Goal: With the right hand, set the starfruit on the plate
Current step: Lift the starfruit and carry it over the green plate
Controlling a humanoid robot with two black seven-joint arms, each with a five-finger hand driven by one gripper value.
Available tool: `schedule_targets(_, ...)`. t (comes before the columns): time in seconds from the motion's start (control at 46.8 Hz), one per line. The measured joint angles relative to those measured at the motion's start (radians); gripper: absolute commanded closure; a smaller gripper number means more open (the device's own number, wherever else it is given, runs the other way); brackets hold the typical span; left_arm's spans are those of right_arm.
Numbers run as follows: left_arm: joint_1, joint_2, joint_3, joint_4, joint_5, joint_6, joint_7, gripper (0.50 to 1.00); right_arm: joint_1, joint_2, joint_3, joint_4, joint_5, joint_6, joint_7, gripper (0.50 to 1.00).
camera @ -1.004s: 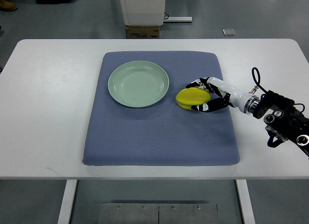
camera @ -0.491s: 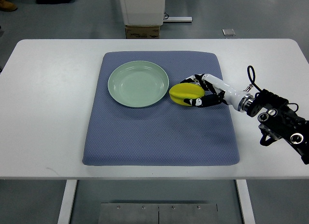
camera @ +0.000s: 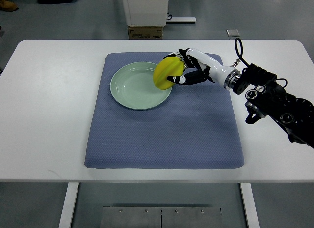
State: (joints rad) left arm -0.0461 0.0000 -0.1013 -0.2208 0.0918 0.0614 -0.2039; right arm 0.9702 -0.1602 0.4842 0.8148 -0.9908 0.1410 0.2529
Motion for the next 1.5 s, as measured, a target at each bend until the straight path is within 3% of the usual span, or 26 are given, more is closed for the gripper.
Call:
schedule_targets(0.363,0.0,0.0,-0.001,0.0,0.0,0.0,0.0,0.5,0.07,0.158,-0.044,-0.125,-0.004,-0.042,-0.029,1.0)
schedule_targets(0.662,0.0,0.0,0.0,0.0,0.0,0.0,0.0,0.5,0.087,0.16,-0.083,-0.171,-0.003,-0.074,-0.049,1.0)
schedule_targets(0.855,0.0,0.0,0.0,0.0,0.0,0.0,0.0,0.5,0.083,0.16,-0.129,-0.172,-0.003,-0.111,-0.069,1.0)
schedule_targets(1.432,0.0,0.0,-0.001,0.0,0.0,0.0,0.0,0.5,0.07,0.16,-0.182,-0.146,0.0,-0.132,-0.112,1.0)
schedule_targets(1.496,0.0,0.0,0.0,0.0,0.0,0.0,0.0,0.5,0.065,0.16,-0.192,-0.14,0.004,-0.15,-0.112,0.842)
